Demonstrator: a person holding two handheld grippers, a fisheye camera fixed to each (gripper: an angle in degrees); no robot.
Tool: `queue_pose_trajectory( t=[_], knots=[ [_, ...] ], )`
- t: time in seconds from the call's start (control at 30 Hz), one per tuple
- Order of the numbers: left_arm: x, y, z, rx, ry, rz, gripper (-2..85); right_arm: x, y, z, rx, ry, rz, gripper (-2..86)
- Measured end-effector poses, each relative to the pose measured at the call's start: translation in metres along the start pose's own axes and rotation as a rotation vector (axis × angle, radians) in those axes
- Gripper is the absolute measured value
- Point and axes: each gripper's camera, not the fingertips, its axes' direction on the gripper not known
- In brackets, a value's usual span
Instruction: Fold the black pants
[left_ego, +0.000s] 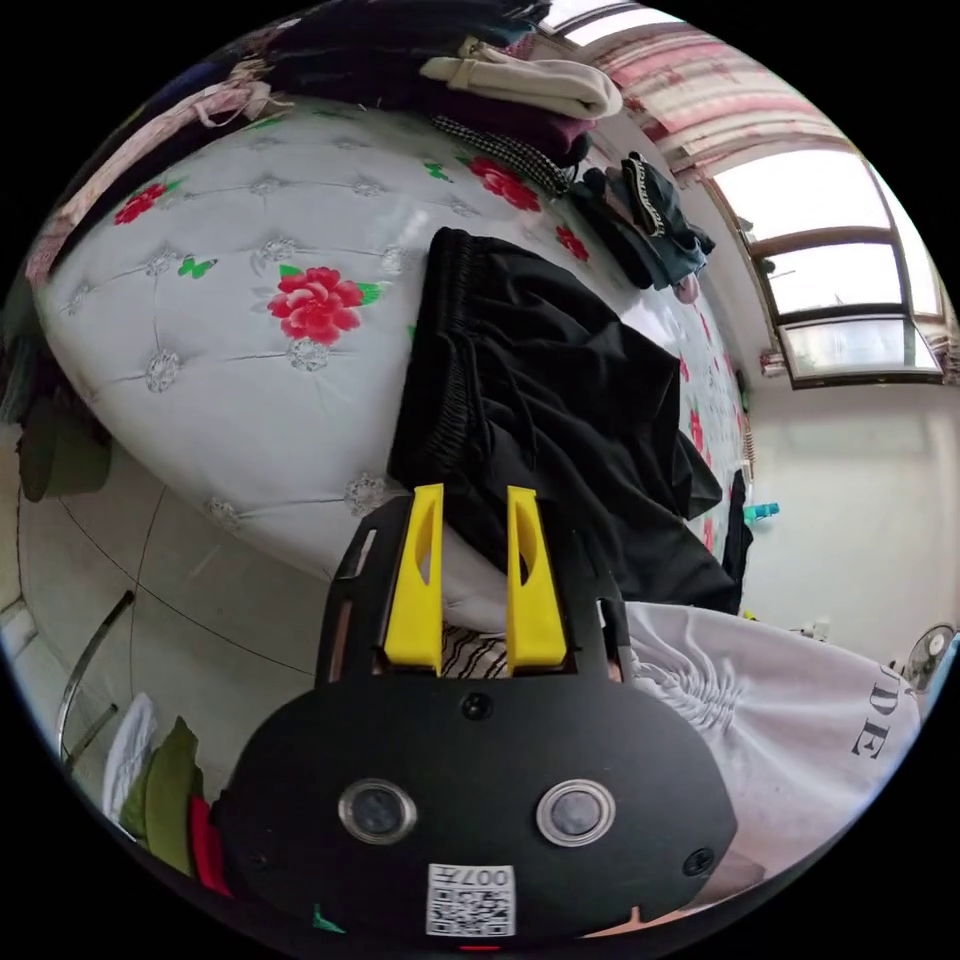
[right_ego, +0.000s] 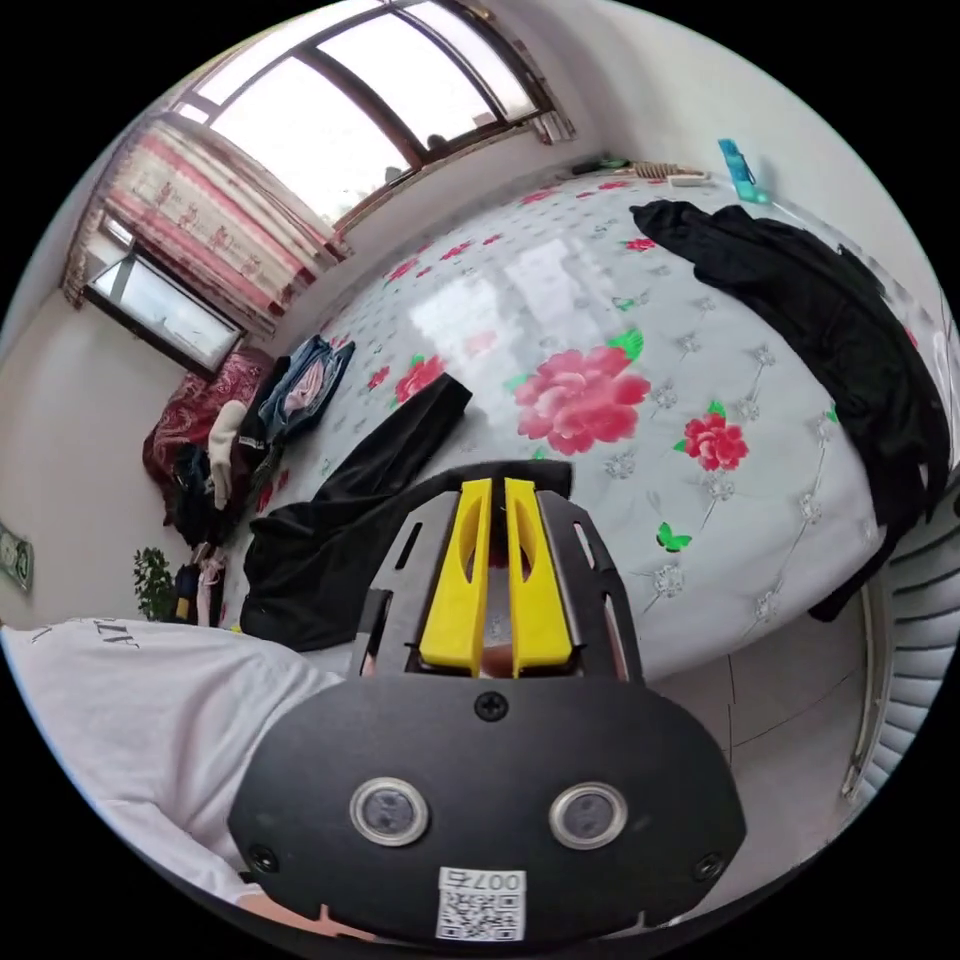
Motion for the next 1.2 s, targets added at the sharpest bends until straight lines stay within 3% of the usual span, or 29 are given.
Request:
queue_pose_trajectory(
  t=[0.33, 0.5, 0.53, 0.73, 0.8, 0.97, 1.1, 1.2],
  knots=[
    [0.040, -0.006, 0.045, -0.037, -0.104, 0.033, 10.0, 0.039, -0.021, -0.007, -0.097, 0.152, 0.171, 8.6],
    [0.054, -0.025, 0.064, -0.065, -0.117, -0.045, 0.4, 0.050, -0.042, 0.040, -0.237, 0.141, 0.216, 6.2],
    [0.060, -0.037, 0.068, -0.094, -0.040, -0.047, -0.3, 0.045, -0.055, 0.049, -0.261, 0.147, 0.218, 4.3],
    [0.181, -0.149, -0.019, 0.155, 0.305, 0.198, -0.9, -0.076, -0.202, -0.016, 0.066, -0.189, -0.083, 0.1],
    [0.230, -0.172, -0.055, 0.199, 0.337, 0.302, -0.9, -0.115, -0.241, -0.052, 0.155, -0.265, -0.165, 0.0],
    [0.305, -0.143, -0.103, 0.237, 0.212, 0.596, -0.1, -0.185, -0.259, -0.102, 0.167, -0.081, -0.410, 0.7],
    [0.249, -0.078, -0.038, 0.112, -0.052, 0.481, 9.2, -0.138, -0.214, -0.059, -0.022, 0.022, -0.286, 3.6],
    [0.192, -0.038, 0.011, -0.063, -0.082, 0.313, 16.1, -0.072, -0.170, -0.032, -0.169, 0.028, -0.077, 6.3]
  ],
)
